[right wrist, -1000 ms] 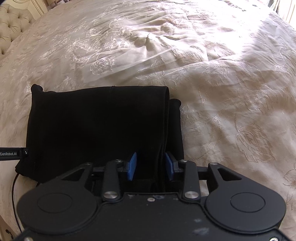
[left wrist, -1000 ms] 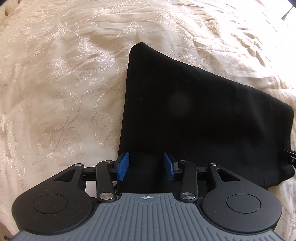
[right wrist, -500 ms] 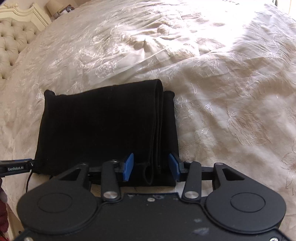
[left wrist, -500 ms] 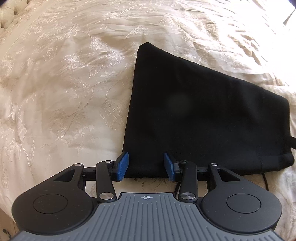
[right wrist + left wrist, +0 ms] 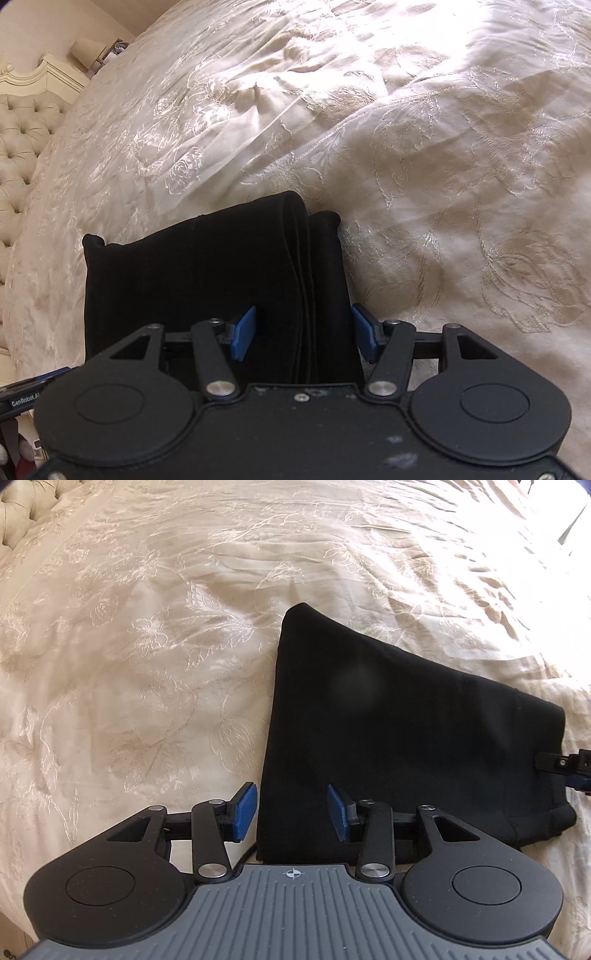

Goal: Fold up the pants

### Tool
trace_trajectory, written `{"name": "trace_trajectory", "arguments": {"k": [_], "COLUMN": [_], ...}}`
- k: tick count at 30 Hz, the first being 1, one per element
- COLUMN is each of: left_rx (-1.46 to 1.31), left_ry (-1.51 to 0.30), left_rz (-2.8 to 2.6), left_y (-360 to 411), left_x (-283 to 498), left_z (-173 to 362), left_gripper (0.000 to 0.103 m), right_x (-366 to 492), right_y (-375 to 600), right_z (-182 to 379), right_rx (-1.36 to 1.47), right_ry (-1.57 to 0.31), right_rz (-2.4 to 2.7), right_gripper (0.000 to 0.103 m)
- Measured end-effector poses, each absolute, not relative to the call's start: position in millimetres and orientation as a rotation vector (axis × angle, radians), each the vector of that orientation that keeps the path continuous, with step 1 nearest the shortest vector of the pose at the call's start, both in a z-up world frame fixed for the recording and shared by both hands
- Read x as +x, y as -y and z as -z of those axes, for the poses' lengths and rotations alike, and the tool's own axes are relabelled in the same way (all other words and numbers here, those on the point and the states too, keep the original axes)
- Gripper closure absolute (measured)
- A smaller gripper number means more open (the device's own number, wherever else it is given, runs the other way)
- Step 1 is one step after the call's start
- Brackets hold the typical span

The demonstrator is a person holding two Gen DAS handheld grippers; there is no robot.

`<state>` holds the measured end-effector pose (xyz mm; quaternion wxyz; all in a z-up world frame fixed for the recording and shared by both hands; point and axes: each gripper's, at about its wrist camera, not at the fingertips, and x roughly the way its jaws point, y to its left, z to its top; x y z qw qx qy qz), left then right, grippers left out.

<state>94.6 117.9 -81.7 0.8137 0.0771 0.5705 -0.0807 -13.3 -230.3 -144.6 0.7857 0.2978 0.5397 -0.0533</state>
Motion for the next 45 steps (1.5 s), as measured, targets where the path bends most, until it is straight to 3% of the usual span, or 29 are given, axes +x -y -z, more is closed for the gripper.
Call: {"name": "trace_trajectory", "arguments": {"k": [11, 14, 18, 19, 23, 24, 26, 27, 28, 29, 30, 31, 36, 44, 45], "left_rx": [0.178, 0.172, 0.069, 0.041, 0.026, 0.013, -0.017, -0.013, 0.0, 0.006, 0.003, -0.017, -0.107, -0.09, -0.08], "left_ry": [-1.283, -1.287, -1.323, -1.341, -1.34, -1.331, -1.29, -1.276, -1.263, -1.249, -1.237, -1.232, -1.183, -1.021, -0.996], "left_rz": [0.275, 0.326, 0.392, 0.404, 0.398, 0.384, 0.377, 0.371, 0.359, 0.348, 0.335, 0.327, 0.313, 0.212, 0.184], "left_y": [-114, -110, -113, -113, -110, -110, -110, -109, -107, -107, -108, -112, -136, -200, -214], "left_x": [141, 151, 165, 167, 169, 167, 157, 152, 149, 145, 142, 140, 137, 150, 154], "left_z": [121, 130, 145, 149, 153, 152, 143, 138, 134, 129, 124, 118, 87, 41, 36], "left_gripper": [0.06, 0.04, 0.004, 0.0, 0.0, 0.003, 0.024, 0.04, 0.053, 0.06, 0.072, 0.078, 0.087, 0.089, 0.096], "right_x": [-12, -9, -5, -5, -1, 0, 3, 4, 3, 2, 0, -3, -10, 29, 41], "right_y": [230, 228, 223, 222, 217, 217, 217, 217, 216, 215, 214, 213, 190, 126, 113], "right_z": [146, 147, 148, 148, 148, 147, 146, 145, 143, 140, 136, 129, 94, 46, 44], "right_rx": [0.646, 0.644, 0.633, 0.625, 0.599, 0.595, 0.588, 0.584, 0.577, 0.571, 0.567, 0.565, 0.511, 0.425, 0.417], "right_ry": [-1.163, -1.167, -1.164, -1.165, -1.181, -1.189, -1.204, -1.205, -1.201, -1.195, -1.187, -1.17, -1.097, -1.022, -1.02], "right_rz": [0.112, 0.123, 0.146, 0.151, 0.161, 0.16, 0.151, 0.147, 0.14, 0.14, 0.144, 0.147, 0.158, 0.012, -0.018], "right_gripper": [0.038, 0.037, 0.035, 0.034, 0.033, 0.033, 0.038, 0.04, 0.052, 0.062, 0.068, 0.076, 0.079, 0.08, 0.08]}}
